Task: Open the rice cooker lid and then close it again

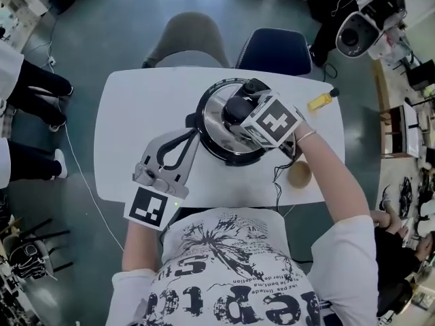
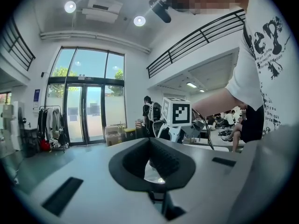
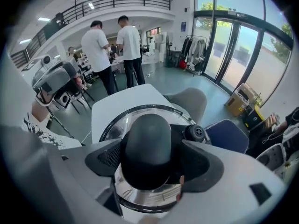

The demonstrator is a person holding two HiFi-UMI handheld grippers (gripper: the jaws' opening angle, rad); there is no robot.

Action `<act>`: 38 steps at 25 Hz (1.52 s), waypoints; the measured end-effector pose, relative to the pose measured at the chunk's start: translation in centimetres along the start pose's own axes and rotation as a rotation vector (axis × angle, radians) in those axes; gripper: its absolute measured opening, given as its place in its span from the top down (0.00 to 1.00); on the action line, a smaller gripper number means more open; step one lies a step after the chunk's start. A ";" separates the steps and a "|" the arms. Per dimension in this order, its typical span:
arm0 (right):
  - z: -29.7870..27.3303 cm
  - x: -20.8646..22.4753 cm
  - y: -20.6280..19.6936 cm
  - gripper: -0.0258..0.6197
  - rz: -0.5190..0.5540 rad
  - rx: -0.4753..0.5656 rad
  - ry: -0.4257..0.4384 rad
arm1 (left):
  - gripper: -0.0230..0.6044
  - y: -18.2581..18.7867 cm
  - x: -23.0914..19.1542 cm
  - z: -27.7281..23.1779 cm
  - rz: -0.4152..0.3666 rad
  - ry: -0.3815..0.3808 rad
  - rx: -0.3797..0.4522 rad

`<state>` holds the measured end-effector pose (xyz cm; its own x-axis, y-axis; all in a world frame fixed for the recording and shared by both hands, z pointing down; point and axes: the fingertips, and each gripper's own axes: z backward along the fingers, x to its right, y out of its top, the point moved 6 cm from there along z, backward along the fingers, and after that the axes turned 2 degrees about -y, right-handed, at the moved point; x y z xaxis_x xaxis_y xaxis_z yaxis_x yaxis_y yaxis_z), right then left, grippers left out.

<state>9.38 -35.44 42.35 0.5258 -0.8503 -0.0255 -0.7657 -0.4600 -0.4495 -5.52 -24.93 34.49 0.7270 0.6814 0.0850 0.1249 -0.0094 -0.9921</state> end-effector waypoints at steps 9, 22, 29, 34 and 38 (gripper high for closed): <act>-0.6 -0.3 1.1 0.49 -0.037 -0.127 0.052 | 0.94 0.6 -0.3 -0.1 -0.009 0.010 0.003; -0.1 -0.1 1.1 0.51 -0.092 -0.121 0.031 | 0.94 0.9 -0.7 0.6 -0.011 0.035 0.033; 2.0 -0.8 2.1 0.51 -0.063 -0.103 0.001 | 0.94 1.7 -0.2 1.2 -0.033 0.028 0.044; 2.6 -2.1 3.1 0.51 -0.083 -0.054 -0.018 | 0.94 1.8 -0.1 2.9 -0.034 0.031 0.054; 3.2 -2.6 3.9 0.51 -0.082 -0.034 -0.037 | 0.94 2.1 -0.1 3.8 -0.032 0.035 0.062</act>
<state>6.21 -34.19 37.83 0.6003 -0.7995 -0.0231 -0.7313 -0.5369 -0.4207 -7.88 -22.28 32.01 0.7467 0.6544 0.1190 0.1070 0.0585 -0.9925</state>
